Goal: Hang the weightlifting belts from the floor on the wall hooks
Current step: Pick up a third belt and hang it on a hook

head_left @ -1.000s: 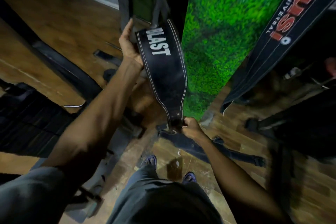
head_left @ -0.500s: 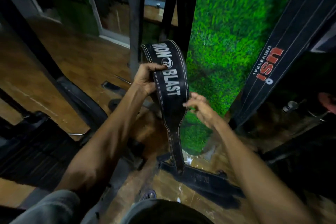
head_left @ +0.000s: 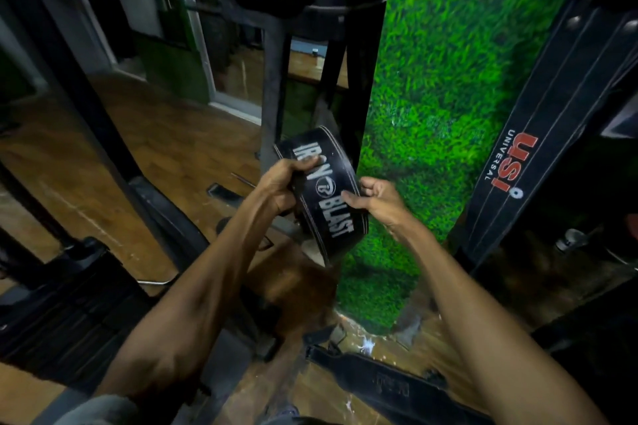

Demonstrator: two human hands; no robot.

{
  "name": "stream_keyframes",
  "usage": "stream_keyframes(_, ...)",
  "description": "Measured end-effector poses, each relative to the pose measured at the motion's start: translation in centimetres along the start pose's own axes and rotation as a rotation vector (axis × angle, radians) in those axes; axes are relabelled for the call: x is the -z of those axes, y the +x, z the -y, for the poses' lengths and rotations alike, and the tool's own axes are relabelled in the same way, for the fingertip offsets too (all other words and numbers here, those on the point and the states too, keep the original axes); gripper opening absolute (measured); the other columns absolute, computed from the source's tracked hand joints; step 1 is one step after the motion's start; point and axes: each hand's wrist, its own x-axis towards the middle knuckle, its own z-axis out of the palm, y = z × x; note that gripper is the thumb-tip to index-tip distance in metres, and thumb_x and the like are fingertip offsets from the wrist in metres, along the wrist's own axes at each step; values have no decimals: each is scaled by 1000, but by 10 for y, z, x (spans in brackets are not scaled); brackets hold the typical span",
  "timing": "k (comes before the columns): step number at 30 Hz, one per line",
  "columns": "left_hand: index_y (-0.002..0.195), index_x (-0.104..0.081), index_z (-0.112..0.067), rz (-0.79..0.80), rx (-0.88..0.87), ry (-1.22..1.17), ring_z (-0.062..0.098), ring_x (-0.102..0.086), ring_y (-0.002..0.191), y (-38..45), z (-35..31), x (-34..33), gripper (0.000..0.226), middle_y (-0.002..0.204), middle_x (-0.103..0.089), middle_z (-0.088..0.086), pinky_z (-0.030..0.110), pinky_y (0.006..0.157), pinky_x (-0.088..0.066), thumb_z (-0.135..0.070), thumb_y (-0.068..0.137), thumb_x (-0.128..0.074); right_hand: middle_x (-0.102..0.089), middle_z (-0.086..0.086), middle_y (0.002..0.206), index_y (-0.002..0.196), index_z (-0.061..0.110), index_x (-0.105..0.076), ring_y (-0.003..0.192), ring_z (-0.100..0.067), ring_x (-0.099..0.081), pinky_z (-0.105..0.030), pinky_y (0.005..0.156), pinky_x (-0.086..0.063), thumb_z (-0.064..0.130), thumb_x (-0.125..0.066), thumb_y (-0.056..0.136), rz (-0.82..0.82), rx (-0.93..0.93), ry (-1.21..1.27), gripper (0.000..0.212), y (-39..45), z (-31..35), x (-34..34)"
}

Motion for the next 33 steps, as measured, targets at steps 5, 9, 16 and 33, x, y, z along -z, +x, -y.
stream_keyframes(5,106,-69,4,47,-108,282,26,-73,85,6,35,8,25,95,-76,16,38,81,-63,13,82,-68,-76,-15,116,108,2,-73,99,-23,-74,-41,95,-57,61,-76,81,-125,-26,66,65,26,35,2)
stream_keyframes(9,121,-65,11,63,-123,394,35,-68,103,2,54,4,48,122,-68,30,49,98,-55,1,77,-80,-77,-16,111,110,3,-73,104,-29,-74,-50,99,-57,46,-93,68,-199,-9,88,63,44,43,-2)
stream_keyframes(16,116,-71,-2,-97,-239,68,25,-72,97,16,-5,-6,34,108,-76,12,35,88,-60,-27,93,-72,-78,-13,111,111,2,-74,100,-21,-73,-43,102,-55,0,-87,72,-29,44,50,42,25,15,-15)
stream_keyframes(33,81,-71,-6,-12,-57,-25,17,-65,63,-10,-20,-19,50,80,-68,8,25,58,-52,-52,94,-60,-75,-24,104,109,-10,-72,91,-20,-63,-32,84,-50,16,-86,78,-8,225,1,43,41,38,-14)
